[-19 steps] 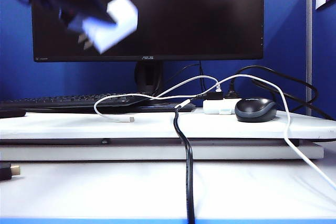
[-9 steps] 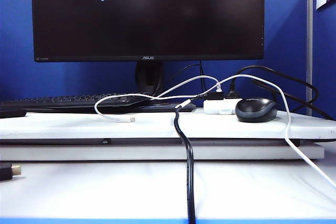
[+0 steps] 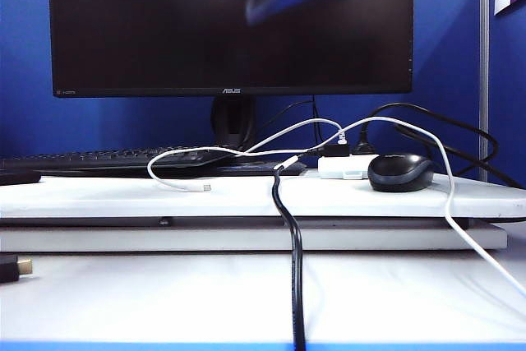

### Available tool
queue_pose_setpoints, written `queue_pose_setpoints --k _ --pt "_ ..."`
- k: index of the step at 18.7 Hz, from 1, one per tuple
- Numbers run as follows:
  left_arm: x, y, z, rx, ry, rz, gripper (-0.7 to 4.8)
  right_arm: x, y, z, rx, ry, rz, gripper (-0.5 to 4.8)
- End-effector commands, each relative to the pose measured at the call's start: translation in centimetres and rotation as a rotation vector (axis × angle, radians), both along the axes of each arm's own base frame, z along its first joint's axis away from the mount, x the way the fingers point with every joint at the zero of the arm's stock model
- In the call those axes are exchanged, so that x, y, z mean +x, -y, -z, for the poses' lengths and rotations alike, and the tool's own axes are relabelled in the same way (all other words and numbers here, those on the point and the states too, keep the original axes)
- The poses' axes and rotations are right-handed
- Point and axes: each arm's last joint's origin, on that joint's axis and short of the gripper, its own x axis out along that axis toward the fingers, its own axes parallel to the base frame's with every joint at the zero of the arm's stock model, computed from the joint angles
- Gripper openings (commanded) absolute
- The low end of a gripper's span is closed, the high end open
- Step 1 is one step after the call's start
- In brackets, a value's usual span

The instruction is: Pick up the Type-C charging cable and the charging base, insert one end of the Type-C charger into the corresponding slot on the base, and finally place the plugged-in charger back on the table.

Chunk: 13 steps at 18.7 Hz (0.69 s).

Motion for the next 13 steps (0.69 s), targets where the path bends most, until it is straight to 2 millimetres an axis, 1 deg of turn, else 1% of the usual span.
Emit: queue_pose_setpoints --k 1,2,4,7,9,13 --pt "-1.4 -0.5 -2.4 -0.1 0.034 -0.07 -0.05 2.6 -1.9 0.9 -0.131 0.121 -0.055 -0.05" --pt "-1.8 -0.6 -2.9 -0.124 0.037 -0.083 -0.05 3.1 -2.3 1.0 -0.147 0.139 -0.074 -0.05" --pt "-2.2 -0.7 -3.6 -0.159 0.055 -0.097 -0.05 3.5 -3.5 1.3 -0.185 0.168 -0.124 -0.05" --pt "-2.8 -1.1 -4.4 -0.152 0.128 -0.156 -0.05 4.3 -4.9 1.8 -0.218 0.17 -0.16 -0.05" --pt "-3.2 -1.3 -4.8 -0.141 0.159 -0.213 -0.05 4.8 -5.9 2.5 -0.25 0.169 -0.183 -0.05" --pt "-3.7 -1.7 -5.2 -0.165 0.133 -0.305 -0.05 5.4 -7.1 4.6 -0.327 0.155 -0.189 -0.04"
